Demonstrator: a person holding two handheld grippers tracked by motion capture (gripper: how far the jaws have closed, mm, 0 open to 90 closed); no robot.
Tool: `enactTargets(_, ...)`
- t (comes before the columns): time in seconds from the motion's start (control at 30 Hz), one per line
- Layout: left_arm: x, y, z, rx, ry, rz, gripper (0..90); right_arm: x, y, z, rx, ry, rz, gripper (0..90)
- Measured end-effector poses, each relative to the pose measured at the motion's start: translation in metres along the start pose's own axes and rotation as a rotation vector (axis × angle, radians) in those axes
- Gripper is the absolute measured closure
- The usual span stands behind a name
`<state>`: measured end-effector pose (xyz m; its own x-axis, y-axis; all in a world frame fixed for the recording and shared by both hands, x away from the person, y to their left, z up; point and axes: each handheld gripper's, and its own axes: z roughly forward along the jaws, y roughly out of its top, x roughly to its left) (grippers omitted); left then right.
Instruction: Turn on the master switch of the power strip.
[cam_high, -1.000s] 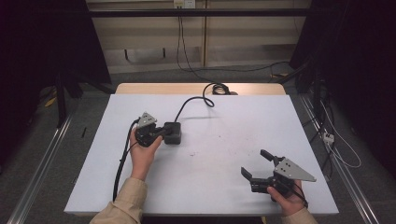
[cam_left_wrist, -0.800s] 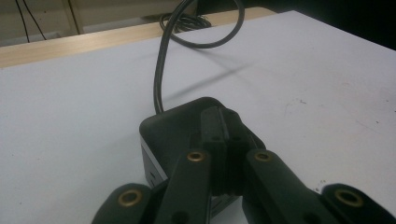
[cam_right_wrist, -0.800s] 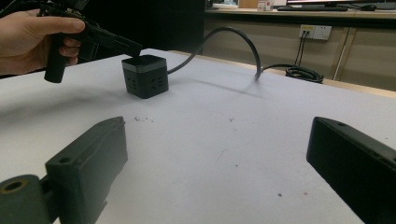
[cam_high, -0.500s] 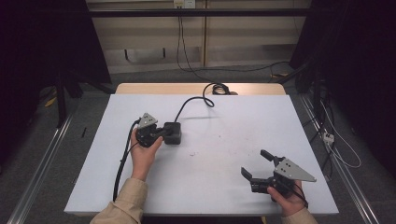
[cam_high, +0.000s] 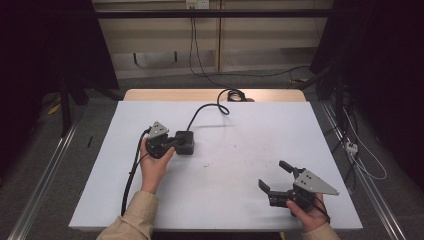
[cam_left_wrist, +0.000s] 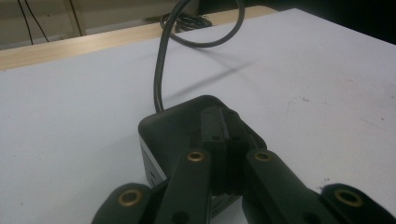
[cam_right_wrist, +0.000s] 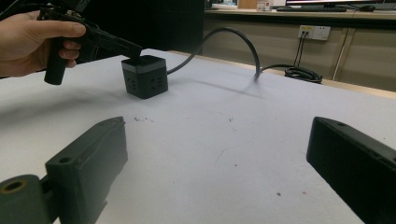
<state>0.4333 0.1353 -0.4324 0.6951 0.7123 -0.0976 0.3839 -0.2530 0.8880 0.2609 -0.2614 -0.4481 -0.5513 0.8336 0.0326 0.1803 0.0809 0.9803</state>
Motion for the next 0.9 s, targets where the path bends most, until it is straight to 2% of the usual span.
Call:
enactTargets(0.6, -0.0011, 0.0, 0.0005, 0.0, 0.004, -0.005, 90.0, -0.0002, 0.0, 0.0, 0.0, 0.0, 0.001, 4.5)
enactTargets(0.7, -0.0018, 0.0003, 0.0006, 0.005, 0.009, 0.005, 90.0, -0.0002, 0.0, -0.0002, -0.001, 0.0, 0.001, 4.5)
enactTargets(0.9, -0.0008, -0.0001, 0.0007, 0.002, 0.002, -0.013, 90.0, -0.0002, 0.0001, -0.0004, -0.001, -0.002, 0.001, 4.5)
